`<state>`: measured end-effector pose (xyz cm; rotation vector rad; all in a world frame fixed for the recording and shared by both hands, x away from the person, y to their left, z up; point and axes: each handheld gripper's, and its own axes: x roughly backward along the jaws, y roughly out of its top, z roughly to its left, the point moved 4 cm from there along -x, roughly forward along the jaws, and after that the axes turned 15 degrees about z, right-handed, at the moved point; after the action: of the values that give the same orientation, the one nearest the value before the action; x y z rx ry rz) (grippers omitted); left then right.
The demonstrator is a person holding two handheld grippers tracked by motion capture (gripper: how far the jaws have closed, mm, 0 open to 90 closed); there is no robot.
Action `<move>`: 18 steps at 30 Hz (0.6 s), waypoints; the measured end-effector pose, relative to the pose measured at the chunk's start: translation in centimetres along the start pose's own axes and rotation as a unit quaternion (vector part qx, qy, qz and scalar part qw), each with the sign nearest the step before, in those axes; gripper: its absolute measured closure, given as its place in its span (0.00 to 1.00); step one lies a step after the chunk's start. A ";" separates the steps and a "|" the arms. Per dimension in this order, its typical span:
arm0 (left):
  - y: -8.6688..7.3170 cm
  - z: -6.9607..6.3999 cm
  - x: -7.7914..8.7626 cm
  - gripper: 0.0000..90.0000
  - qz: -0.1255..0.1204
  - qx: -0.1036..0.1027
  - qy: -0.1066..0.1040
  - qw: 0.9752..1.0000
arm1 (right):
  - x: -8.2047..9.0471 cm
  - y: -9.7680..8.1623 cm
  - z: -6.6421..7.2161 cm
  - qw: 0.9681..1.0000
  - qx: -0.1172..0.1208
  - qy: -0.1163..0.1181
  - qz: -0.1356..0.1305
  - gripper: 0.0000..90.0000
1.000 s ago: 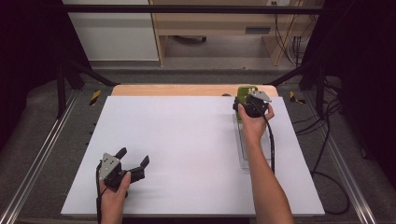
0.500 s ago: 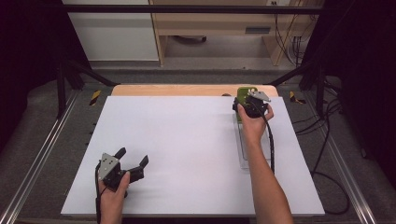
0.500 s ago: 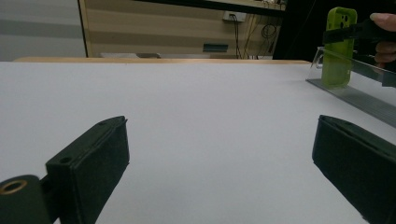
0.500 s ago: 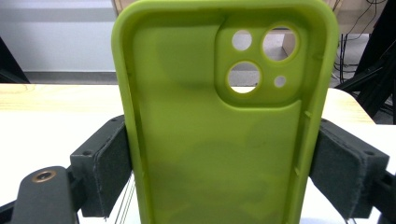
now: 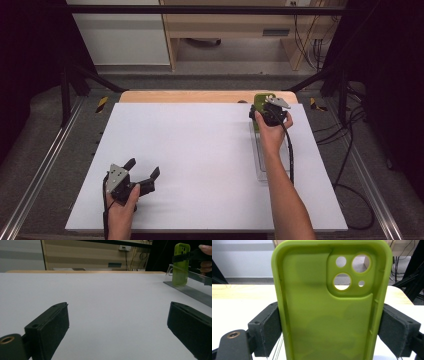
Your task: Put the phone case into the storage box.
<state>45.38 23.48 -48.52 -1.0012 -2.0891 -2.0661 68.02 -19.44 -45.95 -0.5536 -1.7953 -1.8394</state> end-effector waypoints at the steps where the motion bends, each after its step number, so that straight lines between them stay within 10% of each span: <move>1: 0.0 0.0 0.0 0.04 0.000 -0.001 0.000 1.000 | 0.0 0.0 0.0 1.000 0.001 -0.001 -0.001 0.16; 18: 0.0 0.0 0.0 0.04 0.000 -0.001 -0.001 1.000 | 0.1 0.1 -0.1 1.000 0.008 -0.005 -0.005 0.14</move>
<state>45.39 23.43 -48.55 -1.0039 -2.0870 -2.0684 68.01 -19.57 -45.81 -0.5500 -1.8193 -1.8309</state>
